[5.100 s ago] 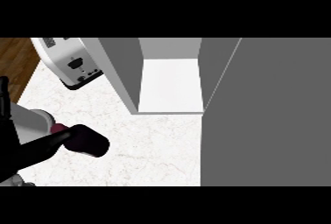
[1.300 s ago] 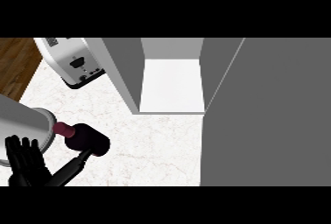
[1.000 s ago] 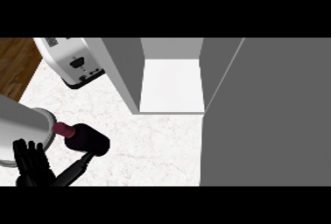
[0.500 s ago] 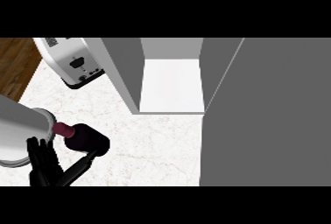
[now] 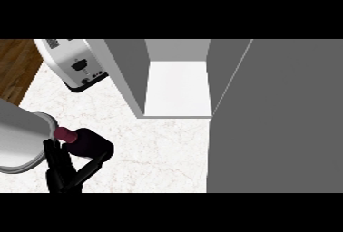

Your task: Pick up the wine, place it into the cabinet and close the cabinet

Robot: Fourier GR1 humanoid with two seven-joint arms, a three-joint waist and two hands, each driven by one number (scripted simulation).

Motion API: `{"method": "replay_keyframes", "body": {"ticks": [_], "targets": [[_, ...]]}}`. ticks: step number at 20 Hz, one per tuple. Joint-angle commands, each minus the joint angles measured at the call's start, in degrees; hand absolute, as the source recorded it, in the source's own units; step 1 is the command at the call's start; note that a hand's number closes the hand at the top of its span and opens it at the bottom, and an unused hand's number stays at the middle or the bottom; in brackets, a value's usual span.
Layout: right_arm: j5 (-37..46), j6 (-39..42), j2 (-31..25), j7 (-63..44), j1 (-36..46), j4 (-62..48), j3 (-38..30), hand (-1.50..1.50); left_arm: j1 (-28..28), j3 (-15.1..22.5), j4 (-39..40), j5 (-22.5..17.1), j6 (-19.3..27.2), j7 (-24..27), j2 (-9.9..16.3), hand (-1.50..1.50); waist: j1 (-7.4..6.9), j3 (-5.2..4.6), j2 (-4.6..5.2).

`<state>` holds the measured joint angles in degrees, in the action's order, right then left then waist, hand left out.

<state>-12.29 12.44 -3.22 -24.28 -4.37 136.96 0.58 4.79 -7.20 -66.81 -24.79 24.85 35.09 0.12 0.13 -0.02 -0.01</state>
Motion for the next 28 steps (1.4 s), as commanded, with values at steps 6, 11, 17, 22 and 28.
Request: {"method": "replay_keyframes", "body": {"ticks": [6, 11, 17, 22, 28], "targets": [[-2.65, 2.15, -1.63, 1.1, -0.28, -0.6, -4.13, -1.5, -2.93, -3.74, 13.69, -4.77, -6.65, 10.78, -0.11, -1.5, -0.04, 0.0, 0.01], [5.51, 0.57, 2.93, 3.46, -3.17, 1.0, 3.45, -1.5, -5.14, -5.29, 15.43, -8.17, -12.78, 10.26, 1.92, -1.5, -0.04, 0.0, -0.01], [-0.2, 1.81, 0.55, 3.45, -0.08, -3.69, -2.02, -1.5, -14.28, -6.59, 31.36, -9.61, -14.97, 20.31, -0.09, -1.5, 0.22, -0.03, 0.1], [1.71, 2.25, 1.63, 3.36, -4.31, 0.7, -0.14, -1.5, -7.71, -2.59, 20.17, -10.23, -14.32, 14.14, -0.1, 1.5, -0.05, 0.03, -0.07], [-0.67, 0.48, 0.54, -0.41, -0.59, 1.82, -1.82, -1.5, -12.74, -5.34, 30.5, -9.56, -18.3, 17.2, 1.22, 1.5, 0.2, -0.01, 0.02]]}}
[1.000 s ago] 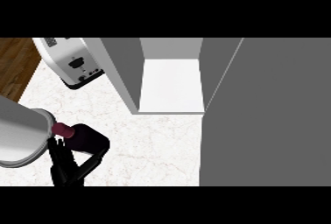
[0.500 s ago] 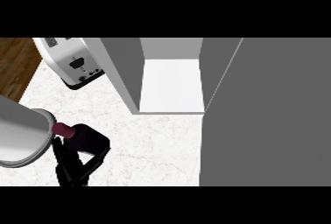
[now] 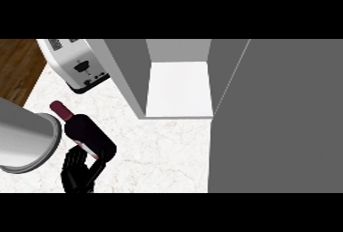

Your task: Pick up the wine, place it into the cabinet and close the cabinet

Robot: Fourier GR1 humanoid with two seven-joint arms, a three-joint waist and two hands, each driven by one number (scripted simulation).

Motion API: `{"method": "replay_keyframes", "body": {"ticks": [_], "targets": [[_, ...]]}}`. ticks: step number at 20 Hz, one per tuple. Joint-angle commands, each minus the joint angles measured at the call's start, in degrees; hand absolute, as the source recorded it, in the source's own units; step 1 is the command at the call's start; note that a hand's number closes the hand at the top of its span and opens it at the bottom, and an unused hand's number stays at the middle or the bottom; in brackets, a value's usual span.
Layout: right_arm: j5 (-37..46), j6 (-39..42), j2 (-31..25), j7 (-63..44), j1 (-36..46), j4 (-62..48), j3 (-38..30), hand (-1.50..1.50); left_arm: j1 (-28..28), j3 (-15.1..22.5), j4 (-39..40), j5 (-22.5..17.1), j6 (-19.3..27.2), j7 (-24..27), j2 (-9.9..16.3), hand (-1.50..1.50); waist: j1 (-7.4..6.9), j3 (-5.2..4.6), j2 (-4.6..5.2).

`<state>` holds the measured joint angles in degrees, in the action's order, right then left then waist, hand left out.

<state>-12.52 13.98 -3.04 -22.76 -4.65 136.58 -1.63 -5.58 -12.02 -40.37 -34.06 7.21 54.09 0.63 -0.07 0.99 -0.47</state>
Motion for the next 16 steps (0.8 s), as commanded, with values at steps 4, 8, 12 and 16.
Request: {"method": "replay_keyframes", "body": {"ticks": [4, 8, 12, 16], "targets": [[0.32, 0.56, -0.24, 0.44, 0.36, -1.0, -0.29, -1.5, -2.95, -0.12, 5.15, 0.41, -2.56, -0.27, 0.99, 1.5, 0.34, -1.02, 0.52], [-0.52, -0.31, -0.35, -1.08, 0.89, 1.17, -0.72, -1.5, 1.21, 3.76, 3.29, 3.65, -4.83, -0.26, 1.21, 1.5, 0.29, -1.01, 0.44], [1.36, -0.56, 0.42, -0.74, 0.53, 0.68, 0.84, -1.5, 4.74, 13.53, 2.69, 10.64, -17.51, -3.73, 6.0, 1.5, 0.65, -1.06, 0.41], [-0.89, -1.0, -0.3, -1.52, 2.17, -0.48, -1.51, -1.5, 7.65, 15.27, 1.37, 11.99, -25.92, -0.72, 9.52, 1.5, 0.0, -1.02, 0.46]]}}
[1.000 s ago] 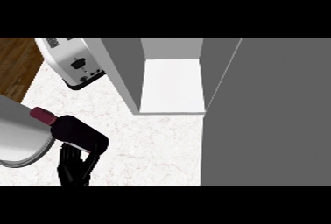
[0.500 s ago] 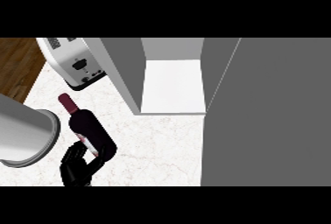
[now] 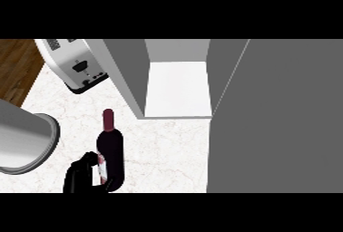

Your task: Pick up the wine, place it into the cabinet and close the cabinet

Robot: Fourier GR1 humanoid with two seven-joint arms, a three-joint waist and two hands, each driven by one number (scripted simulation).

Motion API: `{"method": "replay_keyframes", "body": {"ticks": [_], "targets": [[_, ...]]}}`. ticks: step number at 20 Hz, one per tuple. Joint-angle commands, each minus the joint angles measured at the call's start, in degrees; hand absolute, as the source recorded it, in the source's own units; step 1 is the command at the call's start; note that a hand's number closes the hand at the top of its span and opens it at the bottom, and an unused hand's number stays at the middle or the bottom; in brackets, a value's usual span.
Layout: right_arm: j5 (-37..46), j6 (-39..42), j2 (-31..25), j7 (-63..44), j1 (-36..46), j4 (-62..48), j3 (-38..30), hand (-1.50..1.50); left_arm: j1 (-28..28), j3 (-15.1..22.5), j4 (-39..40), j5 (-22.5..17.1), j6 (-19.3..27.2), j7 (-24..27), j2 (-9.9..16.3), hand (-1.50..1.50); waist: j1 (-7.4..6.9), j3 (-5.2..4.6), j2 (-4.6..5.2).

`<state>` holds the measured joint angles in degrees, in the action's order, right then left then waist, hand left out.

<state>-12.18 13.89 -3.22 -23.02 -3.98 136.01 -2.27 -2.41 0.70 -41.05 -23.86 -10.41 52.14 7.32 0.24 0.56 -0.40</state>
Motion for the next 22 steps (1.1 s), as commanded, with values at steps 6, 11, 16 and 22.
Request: {"method": "replay_keyframes", "body": {"ticks": [6, 11, 16, 22], "targets": [[1.8, 2.09, 0.79, 5.65, -2.11, -2.71, -0.03, -1.5, 8.5, 4.7, -7.92, 1.49, -10.01, 0.04, 0.93, 1.5, -0.44, -0.5, 0.3], [2.5, 0.74, 0.95, 2.68, -0.22, -2.86, 1.4, -1.5, 12.95, 6.98, -24.28, -0.04, -6.95, -7.74, 1.09, 1.5, -0.71, -0.47, 0.27], [4.02, -0.82, 1.22, 1.16, 2.56, -4.6, 2.2, -1.5, 17.83, 10.32, -34.09, 0.02, -4.76, -13.25, -1.1, 1.5, -0.7, -0.52, 0.34], [-2.63, -0.13, -0.77, -2.06, 1.44, -0.23, -1.55, -1.5, 18.27, 10.39, -46.69, -1.26, -0.09, -22.88, -0.54, 1.5, -0.28, -0.54, 0.34]]}}
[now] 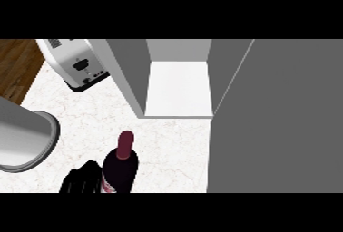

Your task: Pick up the wine, place it into the cabinet and close the cabinet

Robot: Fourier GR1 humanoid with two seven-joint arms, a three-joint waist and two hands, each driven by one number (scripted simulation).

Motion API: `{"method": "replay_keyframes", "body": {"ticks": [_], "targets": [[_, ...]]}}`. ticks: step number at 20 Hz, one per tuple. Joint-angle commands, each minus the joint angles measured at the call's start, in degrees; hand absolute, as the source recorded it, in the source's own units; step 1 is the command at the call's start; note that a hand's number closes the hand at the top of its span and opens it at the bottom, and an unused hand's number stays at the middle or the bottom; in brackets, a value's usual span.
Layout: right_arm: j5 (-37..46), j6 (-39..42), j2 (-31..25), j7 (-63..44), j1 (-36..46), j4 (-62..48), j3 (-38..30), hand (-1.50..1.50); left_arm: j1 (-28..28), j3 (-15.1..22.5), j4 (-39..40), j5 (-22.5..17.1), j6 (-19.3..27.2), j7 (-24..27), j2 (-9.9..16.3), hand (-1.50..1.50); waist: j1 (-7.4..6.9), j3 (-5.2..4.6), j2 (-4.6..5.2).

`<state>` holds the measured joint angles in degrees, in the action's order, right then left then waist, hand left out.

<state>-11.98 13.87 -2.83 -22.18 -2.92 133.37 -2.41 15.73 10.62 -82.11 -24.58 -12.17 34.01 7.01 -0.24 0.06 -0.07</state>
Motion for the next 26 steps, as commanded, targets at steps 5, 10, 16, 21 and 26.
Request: {"method": "replay_keyframes", "body": {"ticks": [5, 10, 16, 21, 26], "targets": [[-1.24, 1.18, -0.66, 0.43, -1.19, 0.21, -0.83, -1.5, 1.59, 3.43, -17.62, -0.17, 7.31, -12.0, -2.2, 1.5, 0.17, -0.03, 0.01], [1.24, 1.41, 0.27, 1.58, -1.89, -0.21, 1.21, -1.5, -10.42, 2.48, -19.74, 1.98, 17.22, -20.63, -6.2, 1.5, 0.48, -0.03, 0.06], [-2.19, 2.33, -0.78, 2.71, -1.18, -2.75, -2.38, -1.5, -14.59, 3.82, -19.49, 4.14, 20.51, -25.18, -6.93, 1.5, 0.32, -0.04, 0.05], [0.37, 0.94, 0.9, 3.06, -1.58, -1.58, -0.21, -1.5, -26.6, 1.12, -10.48, 4.09, 24.47, -24.06, -6.99, 1.5, 0.46, -0.06, 0.09], [-4.51, 2.5, -1.93, 2.19, 0.26, -3.77, -4.78, -1.5, -34.79, 6.94, -1.23, 6.87, 32.36, -19.71, -7.01, 1.5, 0.8, -0.05, 0.18]]}}
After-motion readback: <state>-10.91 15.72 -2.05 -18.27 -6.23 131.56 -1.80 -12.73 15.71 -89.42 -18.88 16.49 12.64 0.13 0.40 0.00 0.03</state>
